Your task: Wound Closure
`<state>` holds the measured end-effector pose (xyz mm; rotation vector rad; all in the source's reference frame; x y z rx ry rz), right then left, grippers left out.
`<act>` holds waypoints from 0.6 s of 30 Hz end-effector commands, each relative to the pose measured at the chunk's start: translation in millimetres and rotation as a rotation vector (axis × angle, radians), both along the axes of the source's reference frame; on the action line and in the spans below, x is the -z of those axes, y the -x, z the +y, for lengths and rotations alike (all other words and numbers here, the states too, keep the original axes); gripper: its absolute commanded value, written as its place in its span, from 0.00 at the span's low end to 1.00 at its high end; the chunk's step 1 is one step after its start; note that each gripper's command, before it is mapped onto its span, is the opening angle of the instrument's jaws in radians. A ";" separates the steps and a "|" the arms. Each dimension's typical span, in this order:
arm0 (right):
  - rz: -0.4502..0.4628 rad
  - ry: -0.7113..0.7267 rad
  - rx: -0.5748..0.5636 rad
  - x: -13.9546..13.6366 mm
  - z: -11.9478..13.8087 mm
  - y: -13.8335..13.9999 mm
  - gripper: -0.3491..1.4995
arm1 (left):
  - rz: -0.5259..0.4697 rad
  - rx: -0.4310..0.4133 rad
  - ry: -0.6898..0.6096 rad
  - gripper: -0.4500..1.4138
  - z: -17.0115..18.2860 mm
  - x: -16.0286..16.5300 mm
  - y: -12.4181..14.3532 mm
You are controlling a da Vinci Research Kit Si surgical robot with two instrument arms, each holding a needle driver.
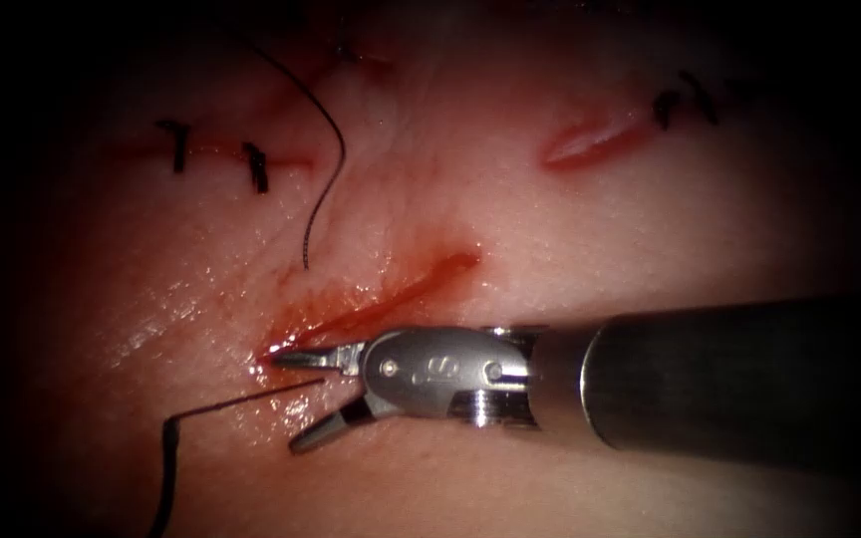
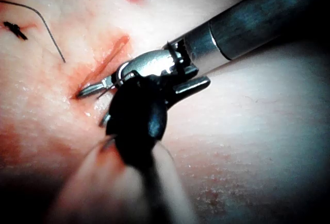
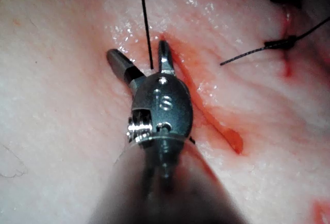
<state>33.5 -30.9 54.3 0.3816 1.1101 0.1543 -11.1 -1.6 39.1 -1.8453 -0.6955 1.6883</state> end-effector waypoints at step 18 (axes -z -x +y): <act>-0.087 -0.337 -0.243 1.8 -0.2 -0.4 0.00 | 0.023 0.009 0.040 0.00 0.1 0.7 -0.5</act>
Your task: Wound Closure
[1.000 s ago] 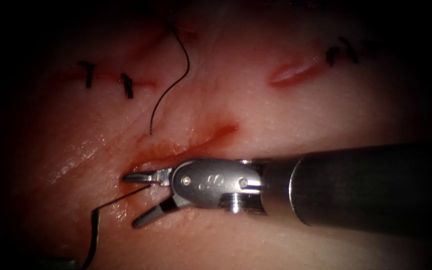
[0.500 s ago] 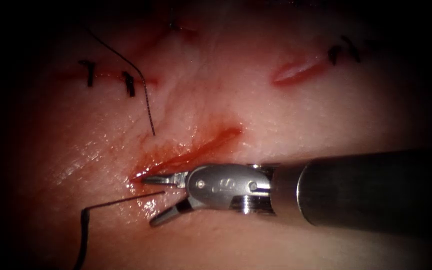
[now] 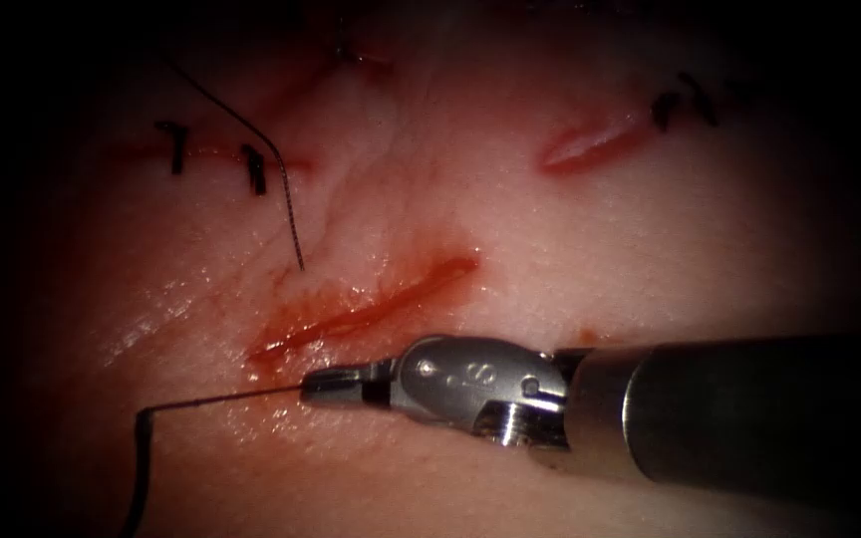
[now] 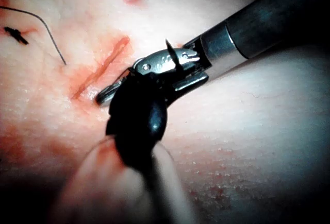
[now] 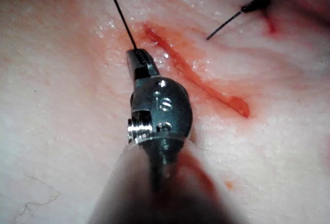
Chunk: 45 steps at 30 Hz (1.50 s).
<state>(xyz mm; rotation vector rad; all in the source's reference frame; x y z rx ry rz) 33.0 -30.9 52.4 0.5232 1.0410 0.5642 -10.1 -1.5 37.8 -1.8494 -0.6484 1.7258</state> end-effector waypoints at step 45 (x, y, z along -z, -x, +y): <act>-0.004 0.473 0.128 11.6 2.7 -1.6 0.93 | 0.485 0.233 0.231 0.00 4.4 -3.0 -7.8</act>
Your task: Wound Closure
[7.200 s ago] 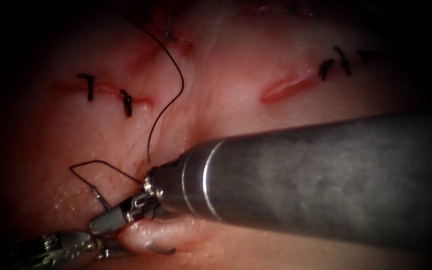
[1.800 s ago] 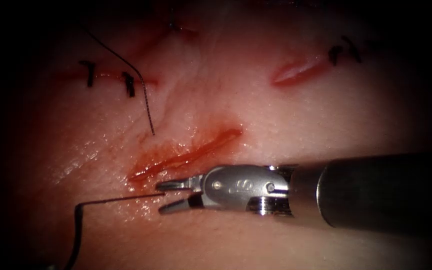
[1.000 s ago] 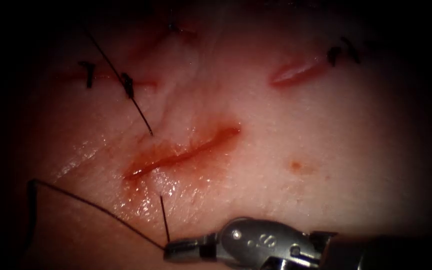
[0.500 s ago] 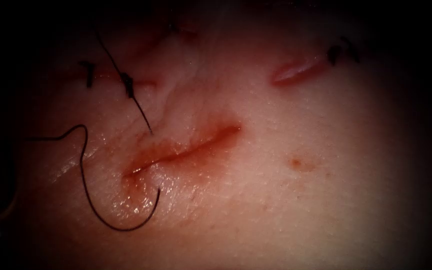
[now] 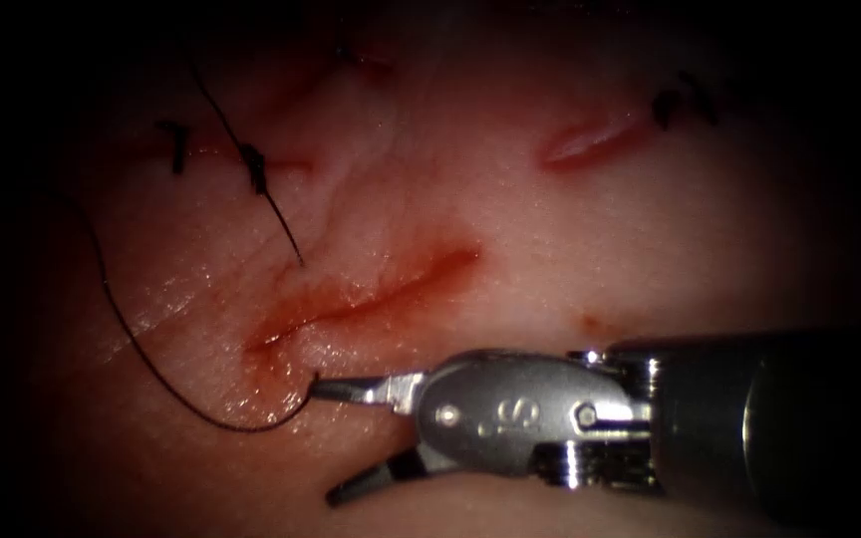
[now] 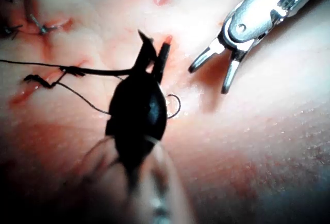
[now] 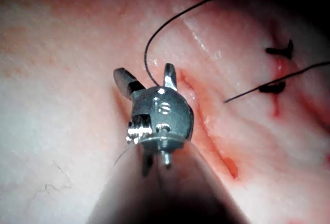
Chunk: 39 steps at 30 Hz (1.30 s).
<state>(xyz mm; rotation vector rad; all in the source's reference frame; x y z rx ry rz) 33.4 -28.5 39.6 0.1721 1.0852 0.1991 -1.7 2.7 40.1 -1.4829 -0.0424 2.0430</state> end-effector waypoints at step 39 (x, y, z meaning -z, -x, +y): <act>0.113 -0.038 0.299 9.8 -10.9 -3.8 0.00 | 0.035 -0.019 0.032 0.00 0.2 -5.8 2.9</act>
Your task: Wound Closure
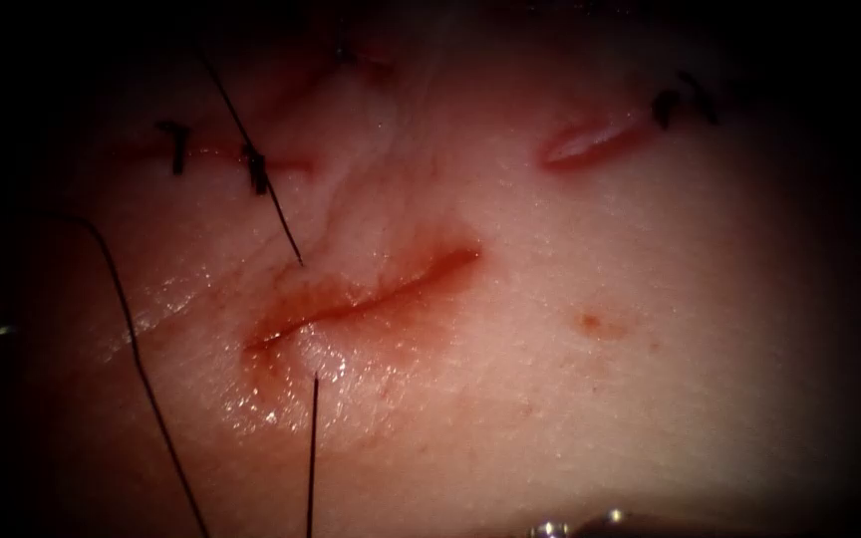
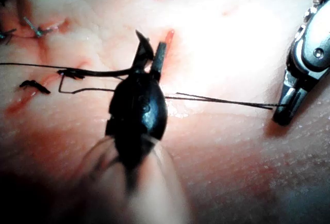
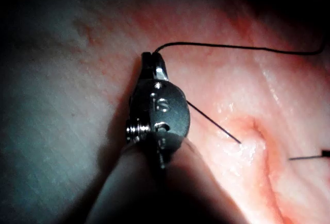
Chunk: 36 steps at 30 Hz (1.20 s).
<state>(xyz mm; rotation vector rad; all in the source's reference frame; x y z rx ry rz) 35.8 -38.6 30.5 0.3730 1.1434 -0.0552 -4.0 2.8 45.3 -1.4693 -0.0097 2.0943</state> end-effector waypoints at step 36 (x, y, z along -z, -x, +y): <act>-0.119 0.326 -0.150 -14.6 9.3 -2.1 0.95 | 0.350 0.044 0.153 0.00 2.0 -3.8 -2.7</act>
